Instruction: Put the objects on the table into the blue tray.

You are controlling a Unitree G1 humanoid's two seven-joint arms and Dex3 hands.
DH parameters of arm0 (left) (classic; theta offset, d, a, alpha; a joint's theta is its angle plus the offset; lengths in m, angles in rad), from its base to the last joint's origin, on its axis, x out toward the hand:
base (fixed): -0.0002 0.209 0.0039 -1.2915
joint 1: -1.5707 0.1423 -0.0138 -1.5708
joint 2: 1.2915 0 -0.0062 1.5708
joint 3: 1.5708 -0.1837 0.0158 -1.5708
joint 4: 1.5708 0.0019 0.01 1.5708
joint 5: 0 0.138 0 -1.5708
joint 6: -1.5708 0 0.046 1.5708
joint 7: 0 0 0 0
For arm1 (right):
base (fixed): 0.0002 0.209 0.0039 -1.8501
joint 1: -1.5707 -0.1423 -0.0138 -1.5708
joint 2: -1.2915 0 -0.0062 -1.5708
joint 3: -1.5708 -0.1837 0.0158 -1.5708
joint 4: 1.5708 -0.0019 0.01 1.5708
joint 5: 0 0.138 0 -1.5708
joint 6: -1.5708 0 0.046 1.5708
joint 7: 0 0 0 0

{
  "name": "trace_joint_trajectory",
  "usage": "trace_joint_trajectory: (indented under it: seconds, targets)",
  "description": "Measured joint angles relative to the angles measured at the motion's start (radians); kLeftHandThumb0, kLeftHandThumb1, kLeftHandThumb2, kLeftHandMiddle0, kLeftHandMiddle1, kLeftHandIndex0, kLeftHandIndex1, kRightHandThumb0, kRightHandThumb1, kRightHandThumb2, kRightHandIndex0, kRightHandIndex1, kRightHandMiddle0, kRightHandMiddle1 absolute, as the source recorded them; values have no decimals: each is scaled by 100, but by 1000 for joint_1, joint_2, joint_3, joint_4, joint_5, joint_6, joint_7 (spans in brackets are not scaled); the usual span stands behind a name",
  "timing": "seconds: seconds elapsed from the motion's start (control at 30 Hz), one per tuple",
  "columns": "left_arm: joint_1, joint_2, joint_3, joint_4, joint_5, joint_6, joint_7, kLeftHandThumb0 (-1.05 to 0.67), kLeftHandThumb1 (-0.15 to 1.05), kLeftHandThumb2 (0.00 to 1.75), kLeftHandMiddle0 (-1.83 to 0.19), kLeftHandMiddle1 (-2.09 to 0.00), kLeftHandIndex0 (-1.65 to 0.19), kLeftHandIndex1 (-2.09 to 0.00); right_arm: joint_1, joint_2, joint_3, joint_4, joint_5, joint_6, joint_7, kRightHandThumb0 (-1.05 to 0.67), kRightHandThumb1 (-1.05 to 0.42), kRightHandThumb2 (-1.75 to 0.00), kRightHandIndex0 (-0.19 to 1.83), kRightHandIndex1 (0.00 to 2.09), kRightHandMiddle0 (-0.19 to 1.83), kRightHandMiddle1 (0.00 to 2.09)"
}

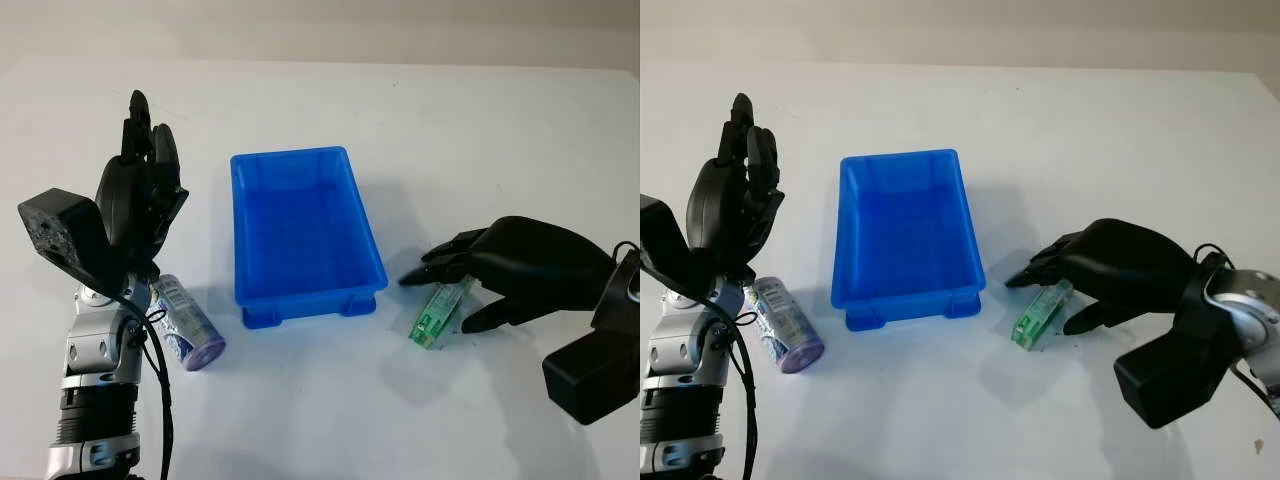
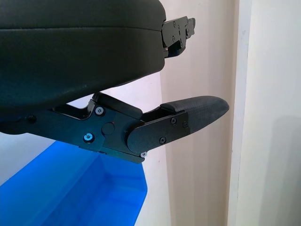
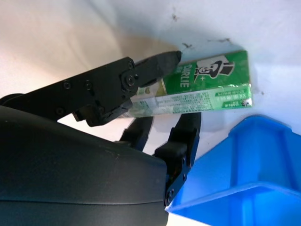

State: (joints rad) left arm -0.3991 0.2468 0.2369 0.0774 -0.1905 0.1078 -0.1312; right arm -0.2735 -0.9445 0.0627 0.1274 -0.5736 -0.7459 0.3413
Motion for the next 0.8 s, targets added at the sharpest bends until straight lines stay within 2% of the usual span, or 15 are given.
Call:
trace_joint_trajectory:
  seconds: [0.1,0.2,0.23,0.27,0.33,0.4,0.43,0.5,0.57,0.67,0.8]
  targets:
    - [0,4,1,0,1,-1,-4,-70,105,72,19,0,19,0,-11,6,8,51,-90,-53,-113,-48,-97,-6,34,156,31,154]
    - [0,15,0,0,5,-3,-6,-70,105,72,19,0,19,0,-25,6,20,84,-194,-83,-234,-55,-101,-6,54,165,42,158]
    - [0,18,1,0,5,-3,-6,-70,105,72,19,0,19,0,-28,6,23,95,-224,-90,-279,-56,-102,-6,61,172,47,157]
    - [0,20,1,0,6,-3,-6,-70,105,72,19,0,19,0,-30,6,25,109,-251,-94,-327,-57,-104,-8,64,193,51,171]
    - [0,21,0,0,8,-3,-5,-70,105,73,19,0,19,0,-37,7,33,140,-286,-96,-402,-56,-104,-12,68,205,50,181]
    - [0,21,0,1,8,-3,-6,-70,105,72,19,0,19,0,-52,7,48,173,-303,-97,-445,-54,-105,-18,66,205,47,175]
    - [0,21,0,1,8,-2,-6,-70,105,72,19,0,19,0,-62,7,56,190,-315,-97,-463,-53,-105,-19,67,204,45,164]
    - [0,20,0,1,7,-2,-6,-70,105,71,19,0,19,0,-91,7,81,225,-352,-92,-510,-54,-105,-22,70,208,52,153]
    - [0,19,-1,1,7,-1,-6,-70,105,71,19,0,19,0,-121,14,104,267,-372,-80,-551,-54,-105,-21,71,209,55,161]
    - [0,19,-2,3,6,-1,-7,-70,105,72,19,0,19,0,-171,40,135,342,-382,-67,-597,-50,-105,-16,73,209,48,199]
    - [-1,19,-2,14,5,-2,-7,-70,105,72,19,0,19,0,-261,77,182,470,-389,-43,-652,-48,-104,-8,83,209,61,209]
